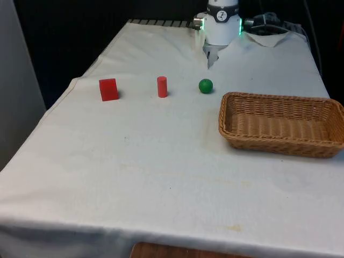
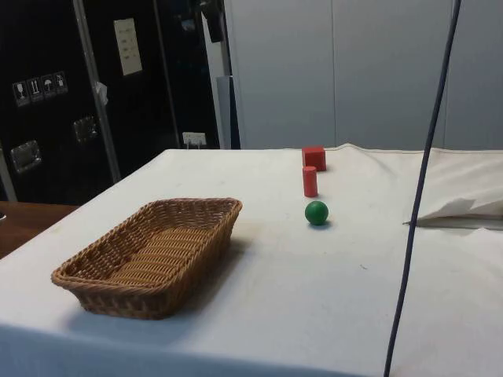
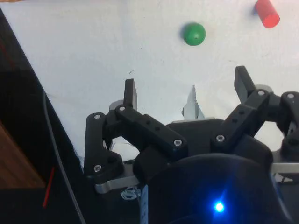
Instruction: Pick up the object to the left of the cylinder and place it into the basket.
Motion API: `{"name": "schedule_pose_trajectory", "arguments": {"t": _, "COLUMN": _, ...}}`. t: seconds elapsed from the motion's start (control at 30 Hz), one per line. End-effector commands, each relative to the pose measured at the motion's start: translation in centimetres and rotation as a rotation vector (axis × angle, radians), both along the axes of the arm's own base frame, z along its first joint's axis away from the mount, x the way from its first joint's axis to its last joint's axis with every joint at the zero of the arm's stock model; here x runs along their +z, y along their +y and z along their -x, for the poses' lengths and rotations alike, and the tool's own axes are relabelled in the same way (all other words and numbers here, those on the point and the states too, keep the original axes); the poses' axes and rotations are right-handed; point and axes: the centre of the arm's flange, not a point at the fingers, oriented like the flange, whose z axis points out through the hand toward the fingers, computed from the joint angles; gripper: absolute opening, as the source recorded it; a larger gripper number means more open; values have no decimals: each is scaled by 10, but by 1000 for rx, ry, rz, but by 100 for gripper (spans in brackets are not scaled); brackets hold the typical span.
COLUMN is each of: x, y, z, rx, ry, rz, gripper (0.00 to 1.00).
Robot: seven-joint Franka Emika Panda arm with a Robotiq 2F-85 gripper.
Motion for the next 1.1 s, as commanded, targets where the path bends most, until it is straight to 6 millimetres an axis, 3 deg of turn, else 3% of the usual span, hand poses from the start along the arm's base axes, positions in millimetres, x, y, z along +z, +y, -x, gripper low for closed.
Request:
{"name": "schedule_pose_trajectory", "arguments": {"t": 0.0, "x": -2, "y": 0, "z": 1, "rx": 0, "ry": 5, "rz": -1, "gripper": 100}}
{"name": "schedule_pose_trajectory", "arguments": {"t": 0.47, "x": -19, "y": 3, "z": 25, "rx": 25, "ry": -7, "rz": 12, "gripper": 100}}
{"name": "schedule_pose_trajectory", "arguments": {"t": 1.07, "x": -54, "y": 3, "z": 57, "rx": 56, "ry": -59, "rz": 6, "gripper": 100}}
